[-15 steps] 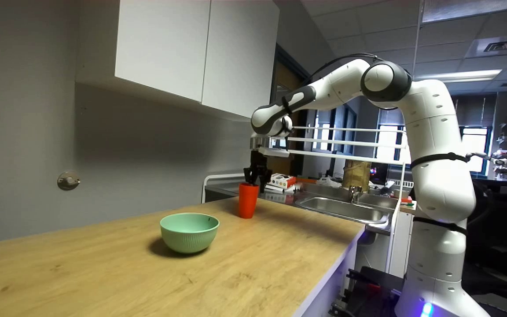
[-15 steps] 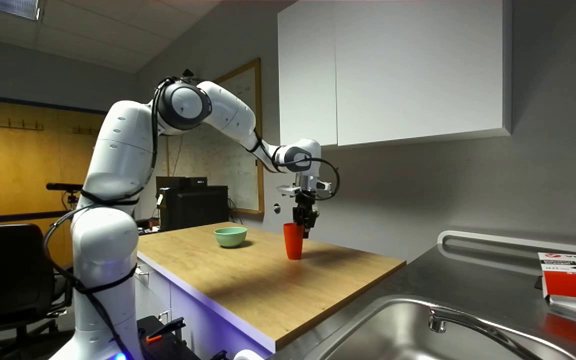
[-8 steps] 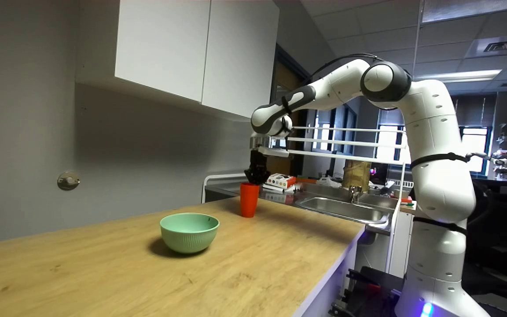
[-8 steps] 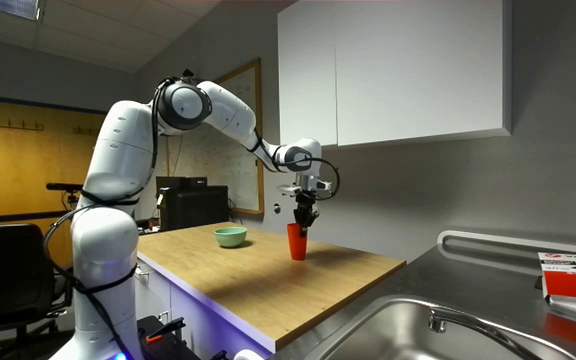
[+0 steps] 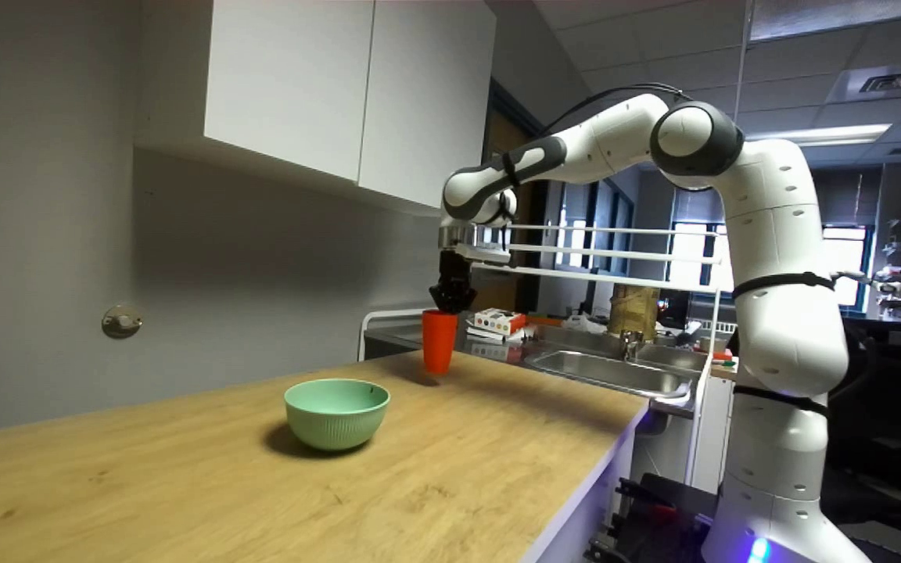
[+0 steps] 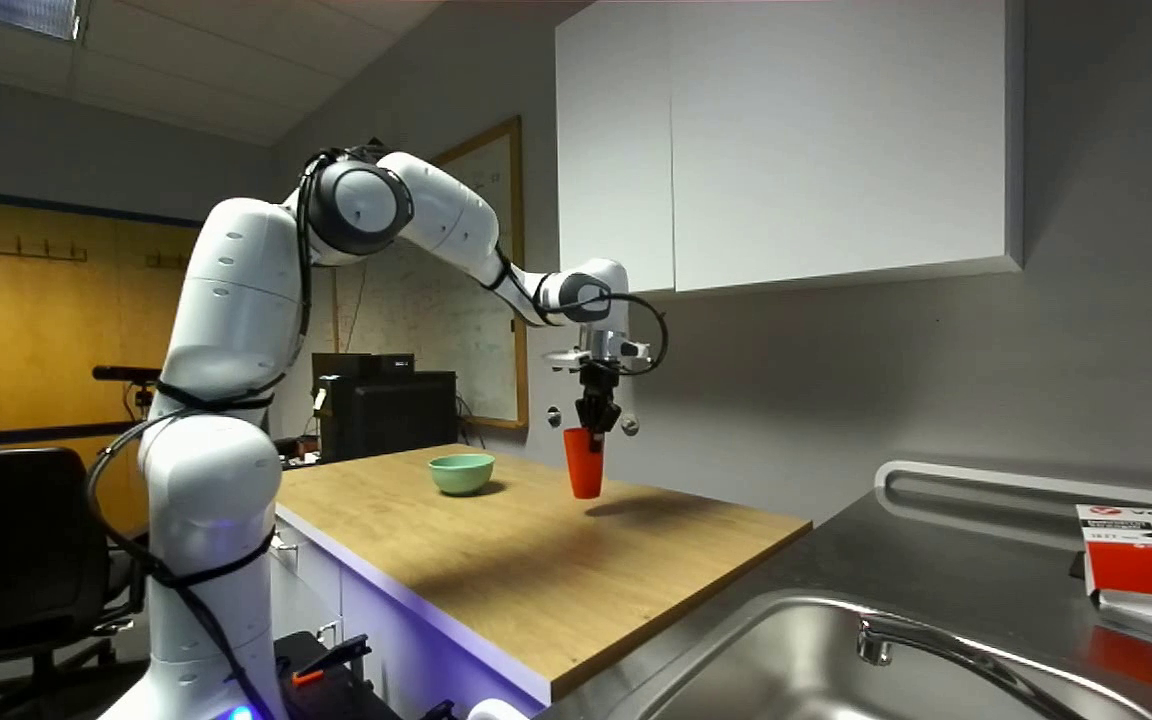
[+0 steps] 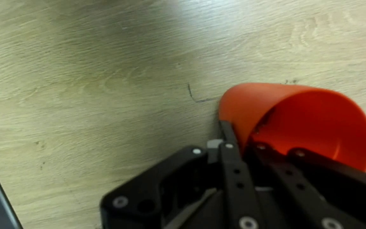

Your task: Pour the things in the cup into the bowl

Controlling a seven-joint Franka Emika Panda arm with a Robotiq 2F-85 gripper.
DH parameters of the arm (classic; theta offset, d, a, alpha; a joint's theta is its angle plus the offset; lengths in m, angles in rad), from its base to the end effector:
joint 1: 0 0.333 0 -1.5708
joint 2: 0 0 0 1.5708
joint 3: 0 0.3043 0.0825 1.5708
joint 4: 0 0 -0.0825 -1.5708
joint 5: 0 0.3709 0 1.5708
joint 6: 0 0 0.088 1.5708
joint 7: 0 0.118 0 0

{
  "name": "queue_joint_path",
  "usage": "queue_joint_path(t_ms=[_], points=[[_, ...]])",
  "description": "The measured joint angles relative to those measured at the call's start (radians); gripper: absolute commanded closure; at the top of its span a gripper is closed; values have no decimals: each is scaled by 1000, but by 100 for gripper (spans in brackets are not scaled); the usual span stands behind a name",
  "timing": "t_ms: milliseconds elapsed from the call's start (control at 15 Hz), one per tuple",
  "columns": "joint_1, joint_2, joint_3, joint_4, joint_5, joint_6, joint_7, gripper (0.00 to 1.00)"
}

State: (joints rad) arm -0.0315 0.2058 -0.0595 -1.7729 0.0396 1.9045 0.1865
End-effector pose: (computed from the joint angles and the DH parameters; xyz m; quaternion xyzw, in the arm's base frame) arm 0.5931 -0.0490 0.4186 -0.9887 0.1449 0.0374 0.0106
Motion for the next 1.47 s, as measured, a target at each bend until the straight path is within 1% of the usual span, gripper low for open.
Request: queue_joint_path(t_ms=[200,467,733,933,1133,1267,1467], points=[[33,-71,10,-2,-57,-59,12,99],[69,-164,41,-5,-145,-127,38,99],[105,-194,95,-3,-219,-154,102,99],[154,-174,151,5,-263,-154,186,99],[216,-114,202,40,-310,-162,284,99],[261,-58,223,80,-347,-178,344,99],[331,28,230,154,-441,-208,438,99]])
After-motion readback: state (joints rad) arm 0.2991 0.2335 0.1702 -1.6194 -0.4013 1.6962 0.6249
